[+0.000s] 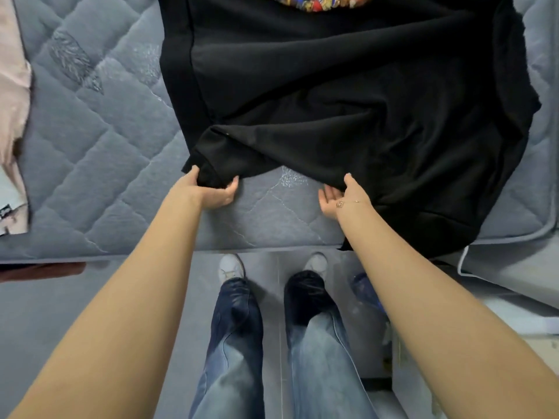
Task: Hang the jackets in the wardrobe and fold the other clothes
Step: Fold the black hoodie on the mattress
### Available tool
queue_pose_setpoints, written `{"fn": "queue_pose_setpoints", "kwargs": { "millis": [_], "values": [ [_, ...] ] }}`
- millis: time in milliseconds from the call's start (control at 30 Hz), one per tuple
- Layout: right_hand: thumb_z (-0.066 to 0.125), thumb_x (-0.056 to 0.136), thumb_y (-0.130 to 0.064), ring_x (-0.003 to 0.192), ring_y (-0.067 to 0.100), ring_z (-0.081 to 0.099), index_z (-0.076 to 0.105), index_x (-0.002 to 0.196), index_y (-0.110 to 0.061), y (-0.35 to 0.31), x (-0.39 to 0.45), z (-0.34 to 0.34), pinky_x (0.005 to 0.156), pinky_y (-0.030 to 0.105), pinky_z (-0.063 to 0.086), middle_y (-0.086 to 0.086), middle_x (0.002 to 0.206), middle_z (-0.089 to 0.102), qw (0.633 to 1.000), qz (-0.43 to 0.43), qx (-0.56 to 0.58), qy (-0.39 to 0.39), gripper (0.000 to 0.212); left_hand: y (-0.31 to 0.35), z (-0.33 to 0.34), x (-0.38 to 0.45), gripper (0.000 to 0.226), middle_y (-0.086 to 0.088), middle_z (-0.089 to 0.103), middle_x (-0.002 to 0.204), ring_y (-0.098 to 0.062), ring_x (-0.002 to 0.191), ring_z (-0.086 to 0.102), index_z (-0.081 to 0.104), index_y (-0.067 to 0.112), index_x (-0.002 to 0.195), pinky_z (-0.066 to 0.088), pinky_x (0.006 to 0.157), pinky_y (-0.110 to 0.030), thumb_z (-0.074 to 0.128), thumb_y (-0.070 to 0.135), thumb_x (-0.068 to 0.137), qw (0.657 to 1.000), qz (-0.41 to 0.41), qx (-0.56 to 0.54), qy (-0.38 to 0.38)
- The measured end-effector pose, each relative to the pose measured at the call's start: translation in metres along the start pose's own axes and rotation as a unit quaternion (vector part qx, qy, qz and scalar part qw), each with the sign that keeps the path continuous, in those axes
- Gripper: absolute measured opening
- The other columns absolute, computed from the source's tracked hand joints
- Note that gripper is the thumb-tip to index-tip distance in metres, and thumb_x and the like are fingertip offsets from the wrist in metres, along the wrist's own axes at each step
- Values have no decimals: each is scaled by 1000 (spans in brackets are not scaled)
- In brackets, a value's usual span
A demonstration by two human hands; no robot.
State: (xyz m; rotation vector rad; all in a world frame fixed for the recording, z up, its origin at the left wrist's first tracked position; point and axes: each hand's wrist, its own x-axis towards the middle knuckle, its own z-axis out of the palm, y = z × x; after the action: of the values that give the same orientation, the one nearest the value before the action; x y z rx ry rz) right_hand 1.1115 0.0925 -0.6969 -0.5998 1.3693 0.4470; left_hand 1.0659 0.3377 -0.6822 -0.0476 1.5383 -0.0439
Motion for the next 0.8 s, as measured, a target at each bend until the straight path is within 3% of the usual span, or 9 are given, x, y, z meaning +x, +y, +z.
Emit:
{"fn": "queue_pose_setpoints", "kwargs": {
  "millis": [133, 200, 267, 333, 433, 500, 600, 700, 800],
  "values": [
    [65, 94, -21, 110, 22, 59, 57, 109, -7, 22, -14, -42, 104, 34, 46, 10, 135, 54, 998, -64, 9, 18, 22, 7, -32, -16, 55, -14, 55, 140, -32, 132, 49, 51, 10, 140, 40, 108, -49, 61, 35, 92, 957, 199, -15, -210],
    [66, 92, -21, 97, 21, 61, 56, 117, -7, 35, -22, -68, 99, 33, 49, 12, 135, 55, 998, -66, -16, 18, 30, 14, -61, -22, 57, -15, 55, 140, -30, 131, 50, 51, 11, 140, 37, 111, -47, 55, 39, 92, 938, 225, -21, -262],
    [63, 94, -26, 109, 24, 60, 48, 135, -8, 48, -24, -93, 98, 34, 48, 12, 139, 52, 997, -46, -58, 20, 47, 19, -94, -21, 48, -15, 59, 129, -30, 120, 56, 59, 15, 126, 43, 103, -45, 45, 51, 97, 947, 227, -33, -223],
    [52, 100, -33, 132, 27, 47, 40, 142, -4, 58, -24, -109, 108, 35, 41, 13, 146, 45, 992, 6, -120, 25, 53, 15, -127, -17, 56, -15, 57, 123, -32, 120, 55, 57, 15, 116, 41, 104, -47, 42, 64, 94, 963, 196, -82, -168],
    [49, 101, -32, 132, 24, 47, 48, 135, -5, 65, -23, -121, 108, 34, 40, 11, 139, 53, 982, 17, -185, 22, 44, -7, -153, -14, 82, -11, 60, 131, -32, 124, 56, 54, 12, 132, 38, 109, -53, 53, 76, 80, 975, 160, -63, -143],
    [59, 97, -28, 109, 22, 60, 58, 119, -8, 68, -23, -126, 92, 34, 49, 9, 114, 65, 965, -37, -254, 53, 29, -28, -151, -14, 73, -6, 61, 130, -24, 121, 58, 56, 19, 131, 38, 111, -49, 59, 71, 80, 981, 160, 32, -104],
    [65, 92, -23, 80, 19, 60, 61, 94, -10, 63, -27, -135, 74, 34, 52, 6, 86, 62, 899, -204, -363, 135, 14, -50, -135, -5, 49, -1, 64, 126, -16, 118, 59, 61, 16, 124, 41, 111, -37, 61, 52, 90, 980, 169, 88, -66],
    [65, 91, -17, 85, 19, 59, 56, 84, -18, 44, -27, -142, 84, 41, 53, 1, 86, 60, 850, -322, -399, 122, 11, -58, -129, 7, 45, -5, 60, 135, -18, 122, 58, 53, 13, 136, 46, 105, -31, 54, 37, 99, 981, 187, 33, -40],
    [66, 90, -16, 89, 15, 56, 56, 101, -16, 16, -18, -148, 90, 41, 51, -2, 93, 57, 845, -345, -386, 134, 16, -78, -152, 8, 45, -6, 58, 138, -19, 124, 56, 50, 10, 138, 48, 98, -28, 52, 34, 100, 987, 160, 26, -1]
  ]
}}
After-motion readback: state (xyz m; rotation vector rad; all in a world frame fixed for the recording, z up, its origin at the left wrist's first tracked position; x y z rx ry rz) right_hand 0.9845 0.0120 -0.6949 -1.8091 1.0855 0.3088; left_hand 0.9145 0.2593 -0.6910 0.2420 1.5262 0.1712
